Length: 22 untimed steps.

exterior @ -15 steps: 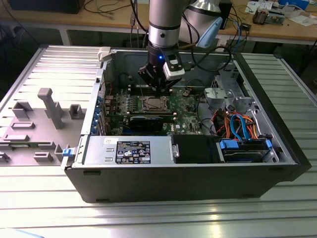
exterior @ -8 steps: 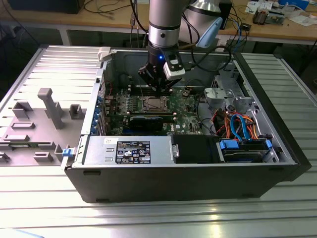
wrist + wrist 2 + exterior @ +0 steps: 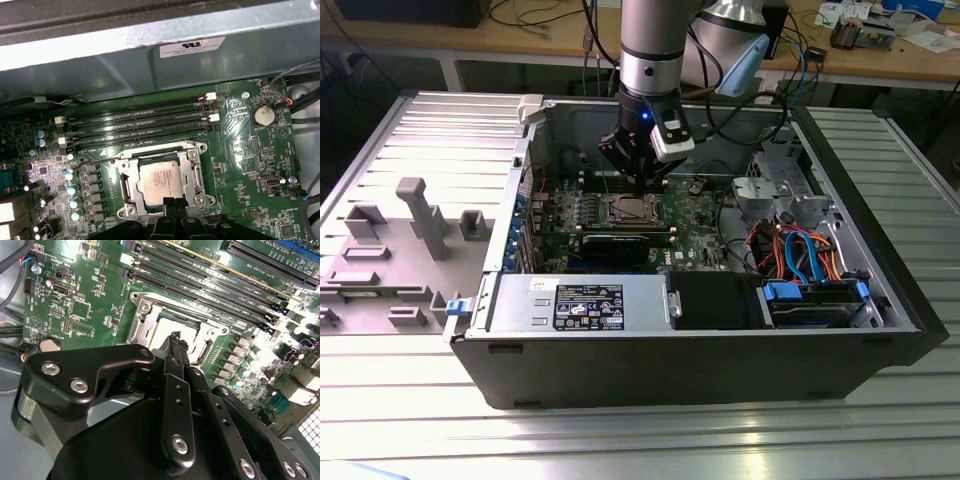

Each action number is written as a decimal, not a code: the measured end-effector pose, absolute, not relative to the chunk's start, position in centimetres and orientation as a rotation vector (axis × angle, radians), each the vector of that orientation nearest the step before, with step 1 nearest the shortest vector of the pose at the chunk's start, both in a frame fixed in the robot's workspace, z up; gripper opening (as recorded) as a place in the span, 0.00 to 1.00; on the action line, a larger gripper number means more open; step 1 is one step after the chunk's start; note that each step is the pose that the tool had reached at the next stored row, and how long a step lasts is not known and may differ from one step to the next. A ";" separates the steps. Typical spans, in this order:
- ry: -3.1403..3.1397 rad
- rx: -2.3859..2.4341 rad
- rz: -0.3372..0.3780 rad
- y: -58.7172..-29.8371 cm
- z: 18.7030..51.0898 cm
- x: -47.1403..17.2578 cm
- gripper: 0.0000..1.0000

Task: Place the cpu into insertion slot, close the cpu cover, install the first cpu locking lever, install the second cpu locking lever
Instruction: 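Install the first cpu locking lever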

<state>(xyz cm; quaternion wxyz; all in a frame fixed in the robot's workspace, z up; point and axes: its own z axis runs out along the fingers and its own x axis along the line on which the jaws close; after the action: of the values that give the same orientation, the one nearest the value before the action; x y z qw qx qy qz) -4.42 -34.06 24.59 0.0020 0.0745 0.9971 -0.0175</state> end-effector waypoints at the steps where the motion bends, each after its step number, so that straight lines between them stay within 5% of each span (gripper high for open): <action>1: 3.129 0.232 -0.055 -34.1 24.6 -4.4 0.11; 22: 3.131 0.179 -0.055 -34.1 24.6 -4.4 0.11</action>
<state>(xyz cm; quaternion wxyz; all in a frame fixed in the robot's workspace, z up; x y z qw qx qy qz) -4.42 -34.06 24.59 0.0023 0.0571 0.9982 -0.0175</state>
